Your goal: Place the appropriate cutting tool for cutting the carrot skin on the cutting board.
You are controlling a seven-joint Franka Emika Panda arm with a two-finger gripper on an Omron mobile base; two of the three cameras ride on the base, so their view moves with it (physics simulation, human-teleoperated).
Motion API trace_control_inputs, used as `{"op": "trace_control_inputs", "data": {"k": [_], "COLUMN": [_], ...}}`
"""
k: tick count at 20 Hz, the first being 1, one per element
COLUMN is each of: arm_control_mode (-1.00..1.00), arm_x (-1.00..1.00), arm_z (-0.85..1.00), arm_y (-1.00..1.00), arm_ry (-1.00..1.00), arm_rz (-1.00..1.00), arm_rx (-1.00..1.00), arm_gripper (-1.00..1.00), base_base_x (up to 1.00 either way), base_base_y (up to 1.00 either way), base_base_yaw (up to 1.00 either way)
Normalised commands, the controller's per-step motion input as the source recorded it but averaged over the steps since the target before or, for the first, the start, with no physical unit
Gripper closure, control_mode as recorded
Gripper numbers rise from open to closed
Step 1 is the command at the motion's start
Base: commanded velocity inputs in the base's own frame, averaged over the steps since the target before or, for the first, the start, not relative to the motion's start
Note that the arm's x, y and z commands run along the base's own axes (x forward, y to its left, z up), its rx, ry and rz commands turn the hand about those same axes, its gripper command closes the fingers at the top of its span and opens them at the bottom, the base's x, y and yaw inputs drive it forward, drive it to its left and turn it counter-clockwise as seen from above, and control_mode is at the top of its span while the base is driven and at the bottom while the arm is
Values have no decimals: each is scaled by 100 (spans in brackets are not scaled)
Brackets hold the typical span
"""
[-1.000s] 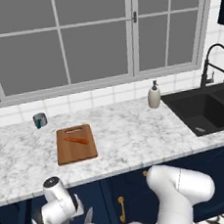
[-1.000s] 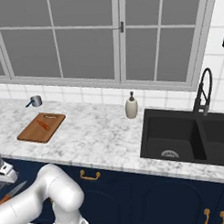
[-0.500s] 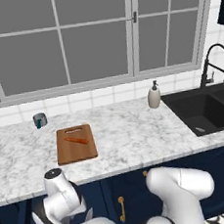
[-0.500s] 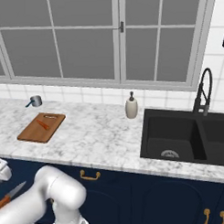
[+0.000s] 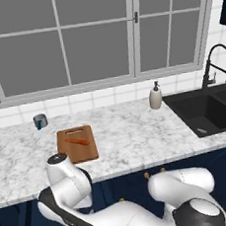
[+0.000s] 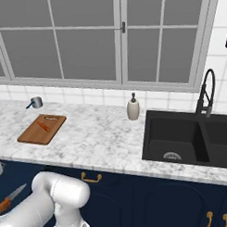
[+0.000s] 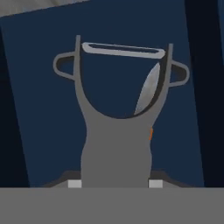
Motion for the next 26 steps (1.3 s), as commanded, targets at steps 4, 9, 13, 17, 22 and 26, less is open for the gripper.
{"op": "trace_control_inputs", "data": {"k": [4,9,13,17,22,26], "arm_control_mode": [-100,-100,-100,-100,-100,-100], "arm_x": [31,61,97,96,76,60], "arm_z": [99,84,29,0,0,-2], "arm_y": [-42,-37,-8,-7,-2,0], "arm_ry": [0,0,0,0,0,4], "arm_rz": [-14,-16,-23,-28,-20,-15], "arm_rx": [0,0,0,0,0,0], "arm_gripper": [100,100,100,100,100,100], "base_base_x": [0,0,0,0,0,0], "base_base_y": [0,0,0,0,0,0], "base_base_yaw": [0,0,0,0,0,0]}}
